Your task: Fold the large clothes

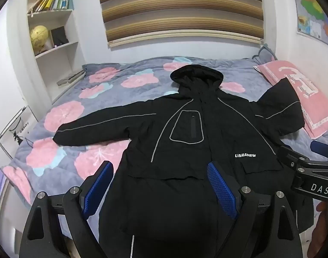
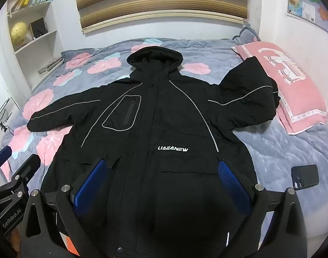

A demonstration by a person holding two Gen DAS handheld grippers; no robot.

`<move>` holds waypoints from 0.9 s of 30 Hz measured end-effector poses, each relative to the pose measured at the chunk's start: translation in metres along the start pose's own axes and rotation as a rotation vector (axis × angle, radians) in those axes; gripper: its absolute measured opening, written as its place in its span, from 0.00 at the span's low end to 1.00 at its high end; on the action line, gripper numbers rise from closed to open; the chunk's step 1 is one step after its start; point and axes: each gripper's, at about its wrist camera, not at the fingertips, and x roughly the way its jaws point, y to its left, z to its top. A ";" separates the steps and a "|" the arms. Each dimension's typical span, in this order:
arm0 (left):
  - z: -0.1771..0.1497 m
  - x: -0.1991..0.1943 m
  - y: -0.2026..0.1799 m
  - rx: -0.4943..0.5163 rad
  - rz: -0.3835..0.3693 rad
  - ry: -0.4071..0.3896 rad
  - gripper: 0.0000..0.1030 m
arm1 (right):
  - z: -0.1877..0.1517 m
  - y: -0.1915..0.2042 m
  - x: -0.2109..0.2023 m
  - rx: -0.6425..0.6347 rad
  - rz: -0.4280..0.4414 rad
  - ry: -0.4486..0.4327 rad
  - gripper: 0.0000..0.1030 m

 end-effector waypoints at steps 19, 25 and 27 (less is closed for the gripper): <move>-0.001 0.015 0.007 -0.019 -0.012 0.029 0.87 | -0.001 0.013 0.012 -0.027 -0.012 0.020 1.00; -0.002 0.025 0.011 -0.027 -0.020 0.043 0.87 | 0.001 0.021 0.022 -0.044 -0.023 0.023 1.00; -0.003 0.032 0.016 -0.034 -0.020 0.052 0.87 | 0.003 0.026 0.028 -0.044 -0.019 0.023 1.00</move>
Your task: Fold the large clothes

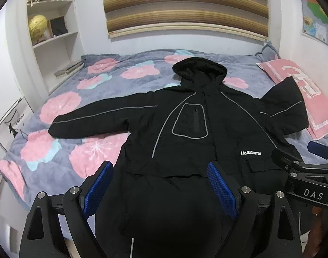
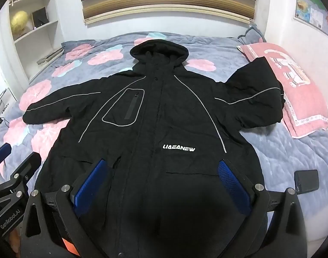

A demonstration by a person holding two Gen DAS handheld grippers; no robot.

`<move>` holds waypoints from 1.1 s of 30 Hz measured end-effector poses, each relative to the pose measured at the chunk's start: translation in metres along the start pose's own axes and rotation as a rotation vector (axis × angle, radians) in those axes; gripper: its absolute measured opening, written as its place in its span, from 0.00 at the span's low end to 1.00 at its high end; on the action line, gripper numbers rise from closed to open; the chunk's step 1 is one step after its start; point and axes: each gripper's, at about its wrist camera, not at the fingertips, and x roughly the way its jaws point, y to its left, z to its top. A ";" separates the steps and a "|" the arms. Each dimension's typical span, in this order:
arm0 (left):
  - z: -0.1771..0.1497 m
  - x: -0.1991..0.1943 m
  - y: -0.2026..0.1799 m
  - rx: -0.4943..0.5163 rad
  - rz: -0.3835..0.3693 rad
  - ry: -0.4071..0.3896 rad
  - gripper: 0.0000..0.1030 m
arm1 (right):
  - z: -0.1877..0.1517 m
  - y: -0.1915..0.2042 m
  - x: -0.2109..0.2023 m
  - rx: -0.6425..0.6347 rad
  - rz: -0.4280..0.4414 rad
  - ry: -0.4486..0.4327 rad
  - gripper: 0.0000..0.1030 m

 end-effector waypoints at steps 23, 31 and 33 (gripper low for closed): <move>0.015 0.129 0.163 -0.262 0.084 0.052 0.87 | 0.046 0.111 0.162 -0.081 -0.012 -0.166 1.00; 0.017 0.185 0.324 -0.535 0.163 -0.038 0.87 | 0.014 0.113 0.224 -0.084 0.012 -0.073 1.00; 0.017 0.199 0.363 -0.613 0.163 -0.071 0.87 | 0.011 0.114 0.228 -0.091 0.019 -0.075 1.00</move>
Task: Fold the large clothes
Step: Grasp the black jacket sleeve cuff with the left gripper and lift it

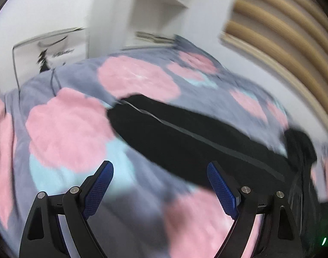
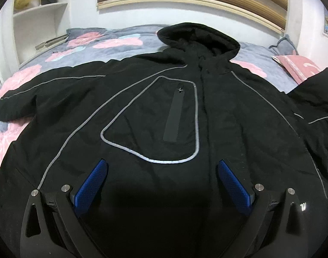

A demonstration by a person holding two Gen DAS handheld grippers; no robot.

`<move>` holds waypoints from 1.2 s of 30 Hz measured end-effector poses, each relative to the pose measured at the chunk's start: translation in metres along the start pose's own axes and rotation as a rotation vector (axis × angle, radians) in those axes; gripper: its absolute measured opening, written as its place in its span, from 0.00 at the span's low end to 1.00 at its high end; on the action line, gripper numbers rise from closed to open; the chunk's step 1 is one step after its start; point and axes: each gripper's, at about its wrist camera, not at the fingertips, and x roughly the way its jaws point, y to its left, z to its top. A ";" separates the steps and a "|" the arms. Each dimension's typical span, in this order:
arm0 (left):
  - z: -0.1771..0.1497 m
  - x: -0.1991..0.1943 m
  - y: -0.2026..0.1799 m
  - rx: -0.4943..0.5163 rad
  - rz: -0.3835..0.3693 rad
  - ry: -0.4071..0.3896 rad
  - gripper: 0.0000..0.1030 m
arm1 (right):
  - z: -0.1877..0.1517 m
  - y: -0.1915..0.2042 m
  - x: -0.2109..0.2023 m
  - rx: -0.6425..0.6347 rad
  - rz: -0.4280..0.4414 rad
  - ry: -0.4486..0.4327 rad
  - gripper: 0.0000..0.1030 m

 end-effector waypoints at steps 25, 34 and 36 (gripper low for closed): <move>0.039 0.046 -0.042 0.110 -0.156 -0.146 0.17 | -0.007 -0.003 0.008 -0.018 -0.012 -0.018 1.00; 0.005 -0.042 -0.192 0.526 -0.440 -0.261 0.17 | -0.006 -0.002 0.008 -0.016 -0.010 -0.018 1.00; -0.014 -0.044 -0.229 0.614 -0.513 -0.222 0.16 | -0.006 -0.002 0.008 -0.014 -0.009 -0.018 1.00</move>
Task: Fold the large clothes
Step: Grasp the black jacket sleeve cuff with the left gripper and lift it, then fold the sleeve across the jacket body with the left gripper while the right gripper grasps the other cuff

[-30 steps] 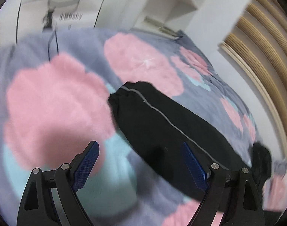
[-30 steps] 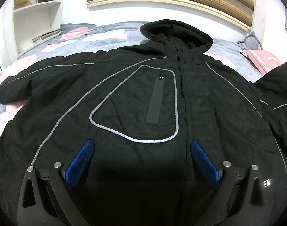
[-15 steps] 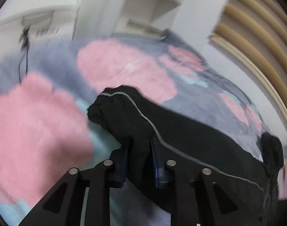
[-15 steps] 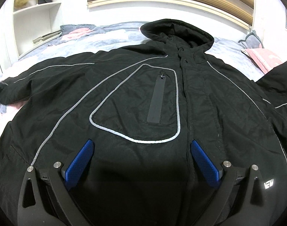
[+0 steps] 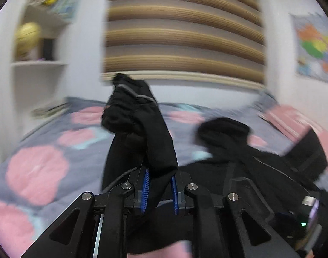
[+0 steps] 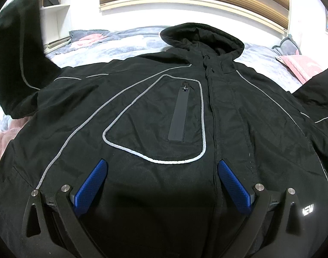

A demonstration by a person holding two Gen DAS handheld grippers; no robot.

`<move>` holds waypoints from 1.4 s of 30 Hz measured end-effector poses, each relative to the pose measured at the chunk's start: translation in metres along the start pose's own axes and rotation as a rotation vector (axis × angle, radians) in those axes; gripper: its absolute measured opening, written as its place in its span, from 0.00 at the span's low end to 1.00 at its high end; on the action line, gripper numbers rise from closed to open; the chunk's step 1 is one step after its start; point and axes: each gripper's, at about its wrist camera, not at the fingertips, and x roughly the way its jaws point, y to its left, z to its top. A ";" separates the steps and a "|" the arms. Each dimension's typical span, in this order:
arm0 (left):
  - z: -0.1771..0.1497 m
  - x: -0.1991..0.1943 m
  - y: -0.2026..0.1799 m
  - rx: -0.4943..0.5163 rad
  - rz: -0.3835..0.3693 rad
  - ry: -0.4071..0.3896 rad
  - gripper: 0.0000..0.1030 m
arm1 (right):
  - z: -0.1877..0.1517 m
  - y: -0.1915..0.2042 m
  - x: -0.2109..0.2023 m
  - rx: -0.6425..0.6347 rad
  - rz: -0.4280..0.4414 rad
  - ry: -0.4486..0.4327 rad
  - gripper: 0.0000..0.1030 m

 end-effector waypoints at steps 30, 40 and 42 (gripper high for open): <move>-0.056 0.022 -0.012 -0.022 -0.183 0.342 0.59 | 0.081 -0.014 0.000 0.163 0.243 0.116 1.00; -0.063 0.028 0.015 -0.057 -0.061 0.395 0.59 | 0.109 0.006 0.074 0.280 0.381 0.235 0.45; -0.060 0.031 0.018 -0.068 -0.026 0.399 0.59 | 0.117 0.010 0.059 0.230 0.370 0.189 0.31</move>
